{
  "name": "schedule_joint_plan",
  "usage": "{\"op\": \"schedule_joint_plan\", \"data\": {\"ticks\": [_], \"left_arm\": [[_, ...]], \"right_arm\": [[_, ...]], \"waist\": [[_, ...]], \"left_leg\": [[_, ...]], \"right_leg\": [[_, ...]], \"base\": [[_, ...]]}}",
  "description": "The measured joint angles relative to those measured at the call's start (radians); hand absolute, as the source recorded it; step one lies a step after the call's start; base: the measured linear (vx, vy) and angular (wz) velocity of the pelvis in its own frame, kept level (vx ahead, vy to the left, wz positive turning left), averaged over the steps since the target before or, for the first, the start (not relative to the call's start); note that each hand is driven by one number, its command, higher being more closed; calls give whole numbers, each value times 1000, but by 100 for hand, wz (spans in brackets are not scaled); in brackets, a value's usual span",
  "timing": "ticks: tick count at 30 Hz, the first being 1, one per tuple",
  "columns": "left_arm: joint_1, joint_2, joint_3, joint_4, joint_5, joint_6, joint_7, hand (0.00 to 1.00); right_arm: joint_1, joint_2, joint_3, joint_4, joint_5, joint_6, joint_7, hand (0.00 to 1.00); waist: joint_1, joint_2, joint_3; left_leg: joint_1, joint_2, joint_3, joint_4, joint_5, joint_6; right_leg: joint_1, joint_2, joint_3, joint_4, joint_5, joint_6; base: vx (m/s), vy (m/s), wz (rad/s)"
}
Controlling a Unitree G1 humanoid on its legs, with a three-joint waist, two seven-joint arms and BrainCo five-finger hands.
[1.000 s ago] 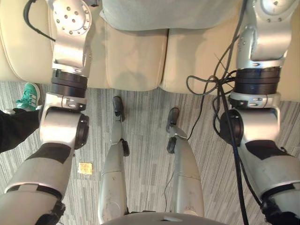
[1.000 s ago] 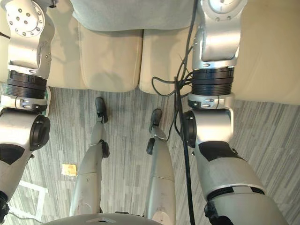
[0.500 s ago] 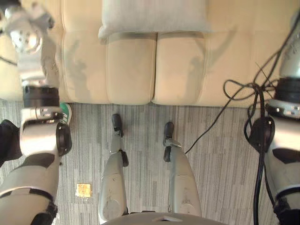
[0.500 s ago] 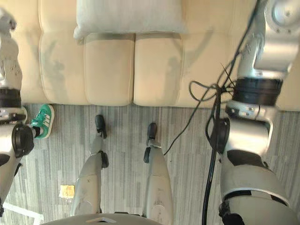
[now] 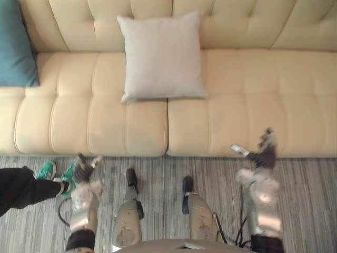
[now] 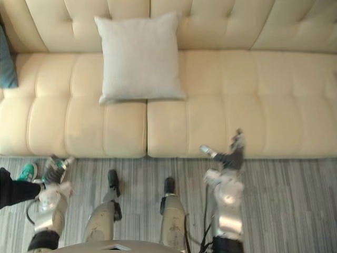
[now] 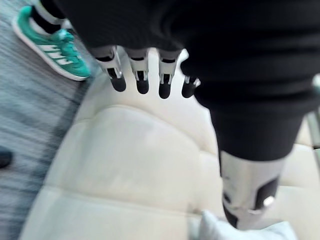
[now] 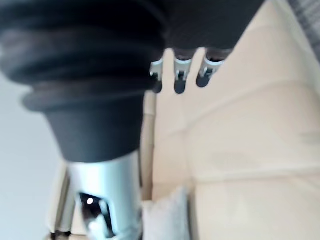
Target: Pick up cushions and gather them together orderly.
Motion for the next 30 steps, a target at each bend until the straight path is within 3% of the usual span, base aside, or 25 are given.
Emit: {"op": "schedule_joint_plan", "data": {"ticks": [3, 10, 13, 20, 21, 22, 23, 24, 25, 26, 27, 28, 29, 30], "left_arm": [[22, -41, 4, 154, 62, 19, -23, 0], [29, -63, 25, 338, 185, 35, -45, 0], [26, -56, 26, 372, 205, 38, -46, 0], [13, -27, 23, 377, 205, 38, -45, 0], [7, -17, 25, 376, 204, 38, -44, 0], [-7, -14, 25, 373, 204, 40, -44, 0], [0, -13, 25, 367, 204, 40, -44, 0], [-7, -18, 25, 354, 204, 41, -43, 0], [-6, -9, 23, 338, 204, 41, -43, 0], [-3, 3, 23, 333, 203, 42, -41, 0], [1, 16, 24, 332, 203, 43, -40, 0], [-1, 22, 44, 330, 202, 46, -39, 0], [14, 3, 54, 340, 200, 50, -37, 0], [21, -16, 75, 335, 195, 49, -35, 0]], "right_arm": [[20, 49, 30, 198, -58, 4, 45, 0], [22, 60, 9, 566, -145, 39, 86, 0], [15, 51, -14, 636, -155, 49, 87, 0], [-27, 60, -30, 696, -175, 66, 87, 0], [-36, 61, -20, 695, -183, 67, 87, 0], [-41, 60, -15, 695, -187, 67, 87, 0], [-48, 56, -13, 693, -192, 67, 87, 0], [-69, 58, -11, 694, -193, 69, 86, 0], [-67, 61, 6, 695, -193, 69, 86, 0], [-59, 63, 19, 700, -193, 69, 87, 0], [-59, 65, 22, 710, -193, 68, 88, 0], [-77, 62, 17, 745, -193, 68, 88, 0], [-93, 46, 12, 745, -193, 67, 84, 0], [-113, 36, 7, 741, -194, 67, 84, 0]], "waist": [[7, -4, -34], [15, -9, -113], [14, -15, -117], [29, -58, -101], [29, -71, -88], [27, -73, -86], [37, -55, -87], [39, -39, -70], [31, -47, -70], [31, -64, -72], [33, -80, -75], [39, -110, -86], [63, -53, -103], [78, -58, -97]], "left_leg": [[76, 2, 28, 0, -18, 0], [170, 2, 78, -1, -54, -6], [212, -3, 99, -1, -69, -7], [251, -5, 156, 39, -105, -6], [227, 1, 153, 110, -145, 1], [199, 10, 124, 165, -173, 8], [173, 38, 111, 185, -183, 17], [151, 64, 117, 205, -177, 26], [142, 68, 96, 224, -176, 26], [139, 63, 75, 242, -177, 26], [135, 53, 68, 254, -178, 24], [114, 36, 40, 267, -189, 11], [81, 40, -5, 256, -193, 18], [73, 51, 4, 228, -147, 40]], "right_leg": [[74, 5, 23, -36, 3, 2], [171, 16, 71, -124, 31, 5], [208, 16, 101, -155, 52, 5], [236, 16, 153, -167, 91, 10], [237, 13, 146, -157, 100, -3], [232, 17, 128, -168, 111, -40], [248, 26, 112, -202, 104, -114], [184, 11, 57, -15, 19, -112], [132, -12, 21, 227, -39, -95], [133, -39, -1, 391, -58, -77], [142, -59, -12, 437, -32, -69], [139, -47, -45, 389, -29, -36], [191, -6, -41, 228, -30, 2], [190, -21, -49, 284, -88, -7]], "base": [[60, 3, -20], [45, 10, -23], [45, 19, -28], [25, 14, -25], [-60, -2, -16], [-124, -7, -18], [-141, -12, -16], [-108, -9, 9], [-59, -47, 37], [-39, -68, 54], [-77, -85, 34], [-122, -29, -7], [-180, -6, -55], [-200, -46, -50]]}}
